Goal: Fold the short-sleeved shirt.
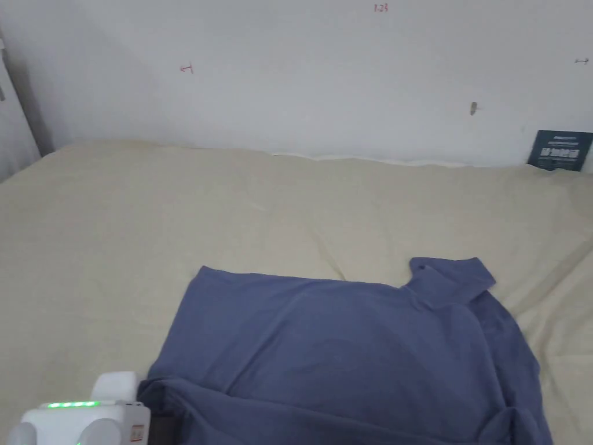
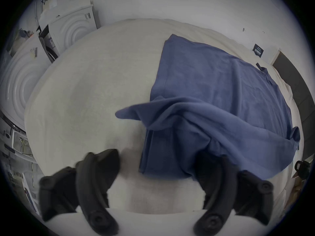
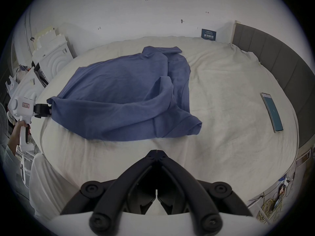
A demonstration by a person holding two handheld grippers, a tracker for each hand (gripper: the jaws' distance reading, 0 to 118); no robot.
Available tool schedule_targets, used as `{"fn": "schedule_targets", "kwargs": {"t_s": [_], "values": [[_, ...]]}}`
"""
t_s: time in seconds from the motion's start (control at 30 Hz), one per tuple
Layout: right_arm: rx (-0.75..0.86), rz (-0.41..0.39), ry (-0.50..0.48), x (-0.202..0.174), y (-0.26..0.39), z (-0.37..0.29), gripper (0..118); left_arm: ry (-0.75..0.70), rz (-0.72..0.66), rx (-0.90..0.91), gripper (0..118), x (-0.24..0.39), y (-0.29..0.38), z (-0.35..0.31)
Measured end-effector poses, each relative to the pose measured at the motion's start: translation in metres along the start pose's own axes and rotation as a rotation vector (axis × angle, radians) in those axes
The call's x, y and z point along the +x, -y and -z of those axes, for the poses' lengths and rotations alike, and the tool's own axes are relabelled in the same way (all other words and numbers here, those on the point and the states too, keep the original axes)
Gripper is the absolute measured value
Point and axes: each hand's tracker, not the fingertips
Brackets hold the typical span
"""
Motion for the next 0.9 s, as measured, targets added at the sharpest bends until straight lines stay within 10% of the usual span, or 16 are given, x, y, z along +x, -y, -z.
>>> {"fn": "schedule_targets", "kwargs": {"t_s": [0.07,0.13,0.27,0.4,0.43,0.67,0.83,0.9], "values": [[-0.003,0.008,-0.002,0.004,0.001,0.002,0,-0.034,0.042,0.043,68,0.004,0.001,-0.002],[-0.01,0.02,-0.003,0.016,0.003,0.009,0,-0.054,0.082,0.043,16,0.013,-0.004,-0.005],[-0.005,0.027,0.024,0.03,0.004,0.015,2,-0.037,0.071,0.019,13,0.018,-0.003,-0.015],[-0.04,-0.035,0.099,0.042,-0.005,0.033,103,0.009,0.027,0.01,13,0.003,-0.009,-0.014],[-0.029,-0.064,0.099,0.043,-0.008,0.037,110,0.007,0.024,0.014,13,0.002,-0.01,-0.015],[-0.037,-0.136,0.108,0.043,-0.04,0.084,103,0.005,0.046,0.01,13,0.008,-0.01,-0.02],[-0.066,-0.18,0.07,0.016,-0.039,0.085,32,0.011,0.044,0.008,13,0.004,-0.01,-0.018],[-0.031,-0.214,0.123,-0.008,-0.035,0.076,26,0.017,0.037,0.007,13,0.001,-0.011,-0.016]]}}
